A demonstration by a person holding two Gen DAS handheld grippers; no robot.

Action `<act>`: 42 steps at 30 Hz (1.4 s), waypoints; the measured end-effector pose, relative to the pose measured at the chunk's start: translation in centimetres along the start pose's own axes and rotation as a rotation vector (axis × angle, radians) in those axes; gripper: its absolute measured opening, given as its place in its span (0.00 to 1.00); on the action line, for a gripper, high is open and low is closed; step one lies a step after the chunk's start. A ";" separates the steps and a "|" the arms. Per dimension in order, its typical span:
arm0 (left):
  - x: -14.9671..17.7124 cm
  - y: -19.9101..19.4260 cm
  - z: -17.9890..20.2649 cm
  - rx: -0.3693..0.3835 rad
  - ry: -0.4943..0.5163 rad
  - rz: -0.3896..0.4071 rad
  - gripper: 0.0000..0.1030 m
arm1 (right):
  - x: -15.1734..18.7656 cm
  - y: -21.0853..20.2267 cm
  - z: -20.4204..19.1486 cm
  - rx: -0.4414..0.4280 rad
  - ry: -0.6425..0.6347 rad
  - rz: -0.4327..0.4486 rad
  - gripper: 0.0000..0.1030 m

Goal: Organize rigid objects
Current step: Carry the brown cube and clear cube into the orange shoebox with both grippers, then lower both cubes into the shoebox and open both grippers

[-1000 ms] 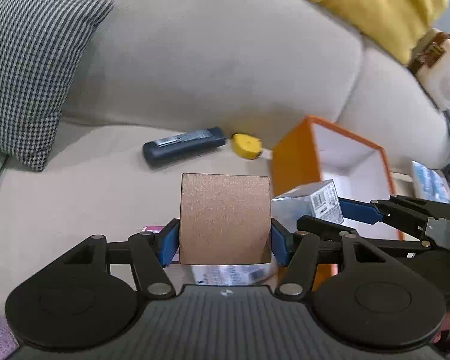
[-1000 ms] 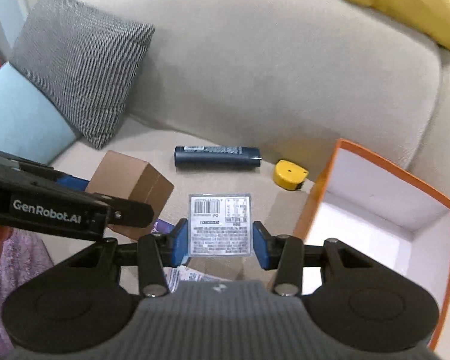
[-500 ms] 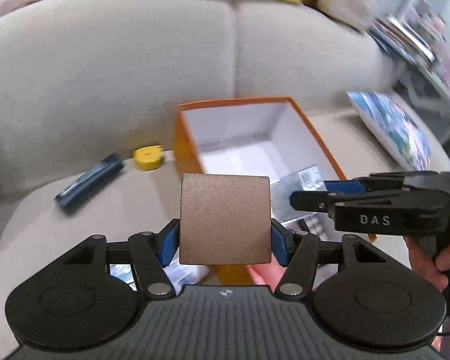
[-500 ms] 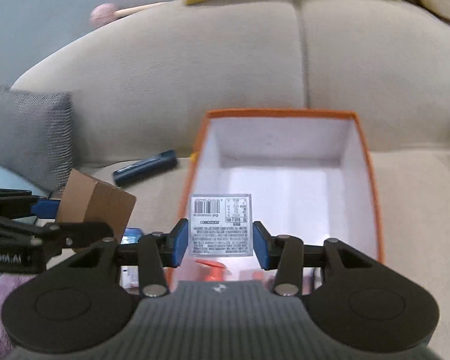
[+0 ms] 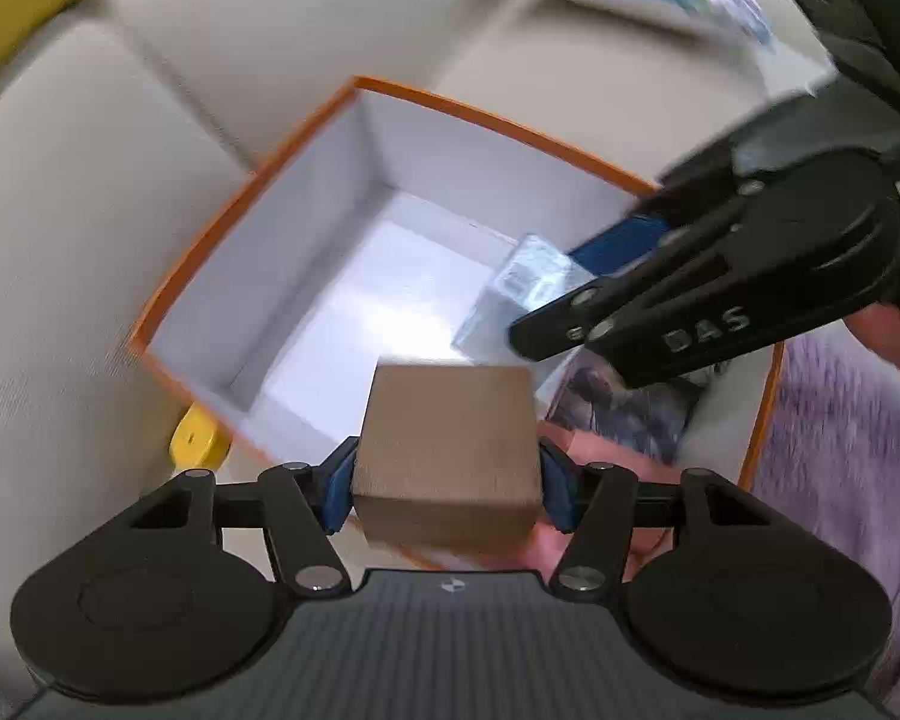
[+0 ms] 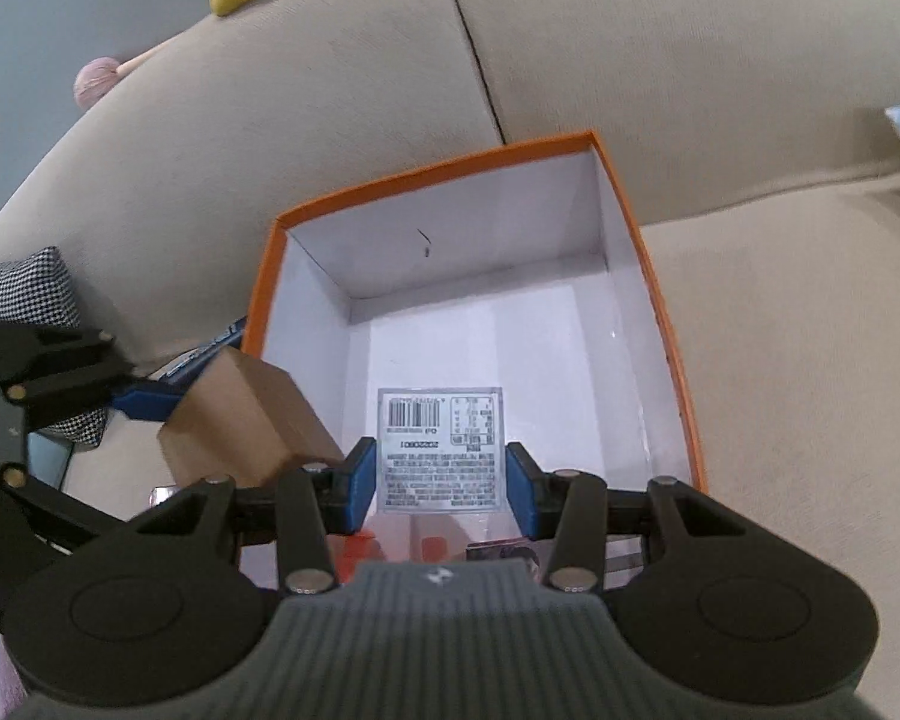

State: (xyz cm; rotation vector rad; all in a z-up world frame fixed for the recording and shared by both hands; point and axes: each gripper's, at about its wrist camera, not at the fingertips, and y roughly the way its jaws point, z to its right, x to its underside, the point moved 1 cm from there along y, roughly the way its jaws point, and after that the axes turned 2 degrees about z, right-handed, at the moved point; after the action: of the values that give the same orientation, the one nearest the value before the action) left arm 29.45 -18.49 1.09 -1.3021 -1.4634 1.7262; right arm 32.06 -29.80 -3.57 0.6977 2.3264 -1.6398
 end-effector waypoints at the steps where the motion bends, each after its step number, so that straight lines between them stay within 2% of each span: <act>1: -0.4 0.4 0.1 0.008 0.033 -0.021 0.65 | 0.0 0.4 0.1 -0.001 0.003 -0.008 0.45; 3: -0.9 1.5 0.6 0.003 0.124 -0.054 0.65 | 0.0 1.3 0.5 0.004 0.006 -0.021 0.45; 6: -1.5 2.9 1.1 -0.005 0.199 -0.083 0.65 | -0.2 2.4 0.9 0.008 0.012 -0.028 0.45; 14: -1.2 6.3 0.7 0.041 0.227 -0.076 0.65 | 0.1 4.5 2.0 0.051 0.021 -0.059 0.45; 19: -1.0 8.0 0.5 0.053 0.272 -0.125 0.65 | 0.3 5.0 2.2 0.048 0.023 -0.067 0.45; 22: -0.6 8.9 0.4 0.033 0.273 -0.177 0.69 | 0.2 5.4 2.4 0.031 0.049 -0.075 0.45; 28: -0.9 9.0 -0.1 0.039 0.260 -0.199 0.74 | 0.4 5.7 2.4 0.026 0.054 -0.088 0.45; 31: -1.1 8.6 -0.2 0.066 0.247 -0.201 0.76 | 0.4 5.7 2.6 0.025 0.066 -0.094 0.45; 42: -1.4 8.2 -0.6 0.085 0.165 -0.208 0.70 | 0.2 6.8 1.6 0.022 0.059 -0.131 0.45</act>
State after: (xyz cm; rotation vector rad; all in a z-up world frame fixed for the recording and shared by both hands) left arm 32.09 -21.72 -6.18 -1.1735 -1.3640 1.4939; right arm 35.10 -29.44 -9.85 0.6178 2.4463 -1.7234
